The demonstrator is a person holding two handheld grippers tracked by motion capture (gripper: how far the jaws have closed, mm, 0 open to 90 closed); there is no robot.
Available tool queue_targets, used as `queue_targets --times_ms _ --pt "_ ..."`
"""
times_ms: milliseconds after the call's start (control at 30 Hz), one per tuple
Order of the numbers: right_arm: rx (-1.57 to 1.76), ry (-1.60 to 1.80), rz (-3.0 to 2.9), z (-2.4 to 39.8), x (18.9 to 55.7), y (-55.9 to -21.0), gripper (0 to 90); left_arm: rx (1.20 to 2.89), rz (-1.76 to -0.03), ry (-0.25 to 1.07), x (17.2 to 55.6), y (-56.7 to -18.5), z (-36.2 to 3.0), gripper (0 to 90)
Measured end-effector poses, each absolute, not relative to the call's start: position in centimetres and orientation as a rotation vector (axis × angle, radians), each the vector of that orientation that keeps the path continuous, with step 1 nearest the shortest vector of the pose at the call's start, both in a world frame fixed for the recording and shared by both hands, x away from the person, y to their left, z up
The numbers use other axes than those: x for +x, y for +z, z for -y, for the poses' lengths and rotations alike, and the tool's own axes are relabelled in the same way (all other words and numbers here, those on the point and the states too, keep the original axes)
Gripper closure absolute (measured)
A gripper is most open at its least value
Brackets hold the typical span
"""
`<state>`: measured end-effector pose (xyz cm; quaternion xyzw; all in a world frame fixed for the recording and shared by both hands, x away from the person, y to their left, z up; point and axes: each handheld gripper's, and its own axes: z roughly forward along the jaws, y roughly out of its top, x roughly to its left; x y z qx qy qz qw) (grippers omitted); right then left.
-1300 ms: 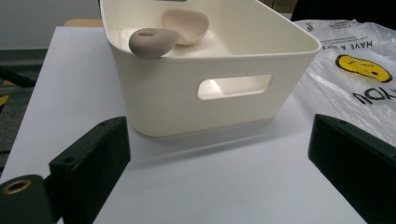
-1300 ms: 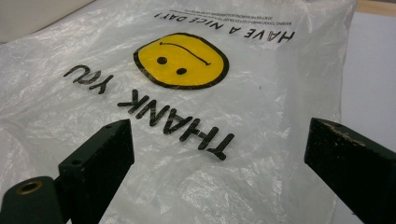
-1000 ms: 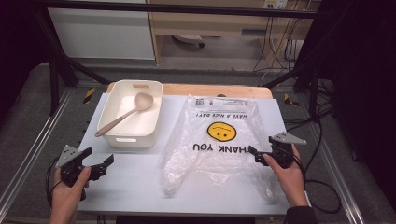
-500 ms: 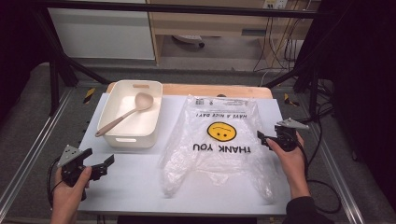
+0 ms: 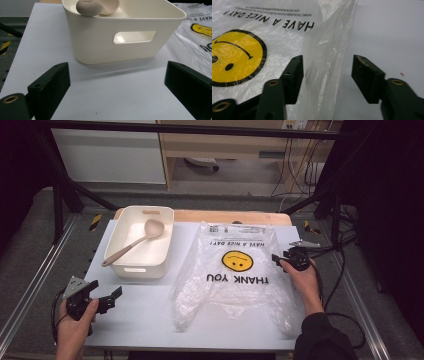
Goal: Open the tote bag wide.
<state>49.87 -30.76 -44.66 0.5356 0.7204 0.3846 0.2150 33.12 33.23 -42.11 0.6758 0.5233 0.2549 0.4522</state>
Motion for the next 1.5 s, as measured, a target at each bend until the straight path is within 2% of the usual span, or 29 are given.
queue_targets --times_ms 133,200,800,933,1000,1067,1133,1200,1300,1500 --pt "1.49 1.103 -2.04 30.6 49.9 -45.0 79.0 1.677 -1.292 0.636 33.1 -42.1 -33.2 6.0" --pt "1.493 1.119 -2.038 30.6 49.8 -45.0 89.3 1.675 -1.295 0.633 33.1 -42.1 -33.2 6.0" --pt "1.728 1.098 -1.749 34.7 48.9 -45.3 90.0 1.674 -1.298 0.639 33.2 -42.1 -33.2 6.4" --pt "1.711 1.111 -1.778 34.5 48.2 -45.1 65.4 1.668 -1.297 0.637 33.2 -42.1 -33.1 6.4" --pt "1.679 1.082 -1.791 34.1 47.6 -44.4 48.6 1.672 -1.29 0.642 33.2 -42.0 -33.1 6.3" --pt "1.648 1.056 -1.78 33.7 46.8 -43.6 35.5 1.672 -1.289 0.64 33.1 -42.0 -33.1 6.3" --pt "1.606 1.042 -1.751 33.2 45.9 -42.4 26.1 1.67 -1.287 0.639 33.1 -42.0 -33.1 6.3" --pt "1.573 1.045 -1.733 32.6 44.8 -41.3 19.2 1.669 -1.281 0.635 33.1 -41.9 -33.0 6.3" --pt "1.53 1.064 -1.75 31.4 43.3 -40.3 13.6 1.669 -1.278 0.631 33.1 -41.9 -33.0 6.3" --pt "1.447 1.057 -1.857 28.3 40.9 -39.9 9.2 1.665 -1.273 0.634 33.1 -41.8 -33.2 6.2"
